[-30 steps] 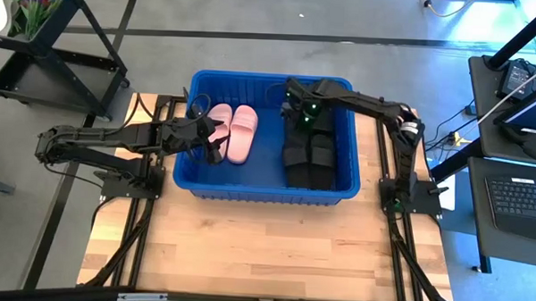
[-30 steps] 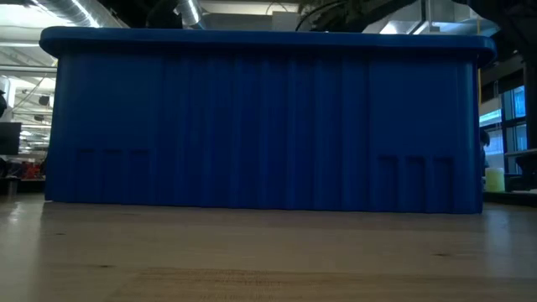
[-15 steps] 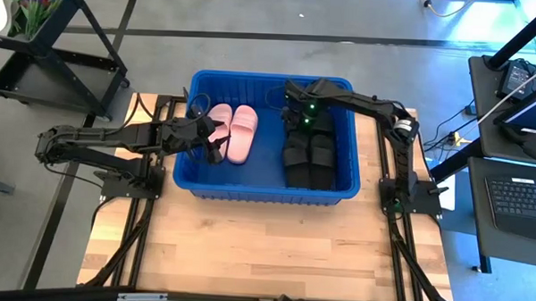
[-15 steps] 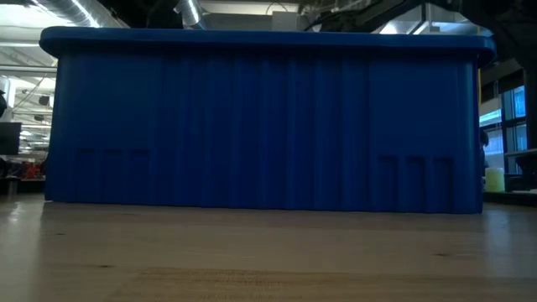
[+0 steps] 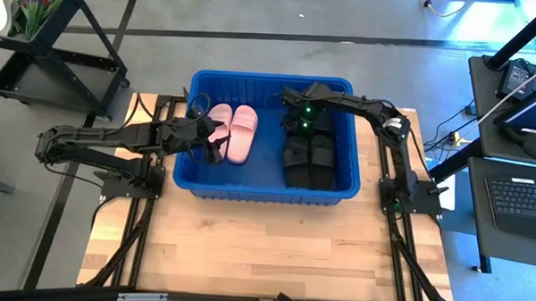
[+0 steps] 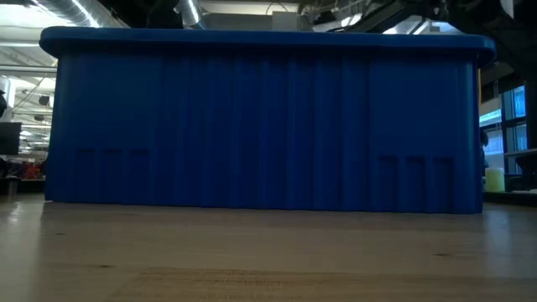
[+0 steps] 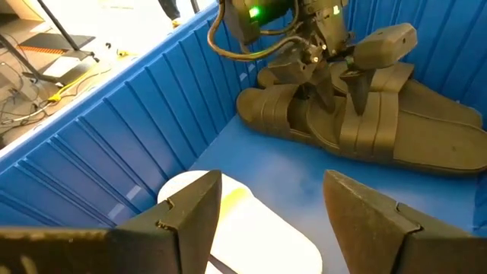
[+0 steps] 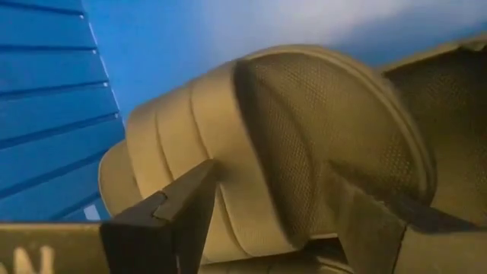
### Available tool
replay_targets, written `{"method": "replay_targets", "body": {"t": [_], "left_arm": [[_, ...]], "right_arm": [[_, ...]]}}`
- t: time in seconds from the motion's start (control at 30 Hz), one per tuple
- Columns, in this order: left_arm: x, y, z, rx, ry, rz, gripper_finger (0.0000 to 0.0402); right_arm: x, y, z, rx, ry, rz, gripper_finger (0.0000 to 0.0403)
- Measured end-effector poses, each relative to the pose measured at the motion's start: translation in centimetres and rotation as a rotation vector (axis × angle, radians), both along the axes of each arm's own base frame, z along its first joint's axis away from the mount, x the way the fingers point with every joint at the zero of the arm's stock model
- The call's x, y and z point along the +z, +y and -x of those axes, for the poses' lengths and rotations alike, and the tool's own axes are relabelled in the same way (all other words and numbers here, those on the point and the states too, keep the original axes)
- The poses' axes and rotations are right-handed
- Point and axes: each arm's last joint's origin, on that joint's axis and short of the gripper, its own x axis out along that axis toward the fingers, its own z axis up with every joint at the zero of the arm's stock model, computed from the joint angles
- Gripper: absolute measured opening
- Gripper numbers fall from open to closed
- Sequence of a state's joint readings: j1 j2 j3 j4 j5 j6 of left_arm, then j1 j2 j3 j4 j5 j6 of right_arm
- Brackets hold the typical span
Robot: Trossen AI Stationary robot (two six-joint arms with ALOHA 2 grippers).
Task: Pick and place slides into bin
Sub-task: Put the black slide into the blue container
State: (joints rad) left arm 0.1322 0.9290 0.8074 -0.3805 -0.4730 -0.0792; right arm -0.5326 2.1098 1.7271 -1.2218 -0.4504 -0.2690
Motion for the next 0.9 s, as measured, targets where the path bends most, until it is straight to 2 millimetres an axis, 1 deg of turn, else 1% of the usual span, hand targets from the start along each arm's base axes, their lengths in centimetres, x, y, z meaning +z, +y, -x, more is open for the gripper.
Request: {"method": "replay_targets", "body": {"t": [0.13, 0.4, 0.63, 0.9], "left_arm": [[0.0, 0.0, 0.0, 0.0, 0.001, -0.001, 0.0224], [0.0, 0.0, 0.0, -0.001, 0.002, -0.002, 0.0224], [0.0, 0.0, 0.0, -0.001, 0.002, -0.002, 0.0224], [0.0, 0.0, 0.0, -0.001, 0.002, -0.002, 0.0224]], "right_arm": [[0.2, 0.1, 0.1, 0.001, 0.009, -0.005, 0.0239], [0.6, 0.7, 1.3, 0.004, 0.118, -0.068, 0.0239], [0.7, 0.9, 1.6, 0.003, 0.143, -0.082, 0.0239], [0.9, 0.8, 1.4, 0.002, 0.127, -0.072, 0.0239]]}}
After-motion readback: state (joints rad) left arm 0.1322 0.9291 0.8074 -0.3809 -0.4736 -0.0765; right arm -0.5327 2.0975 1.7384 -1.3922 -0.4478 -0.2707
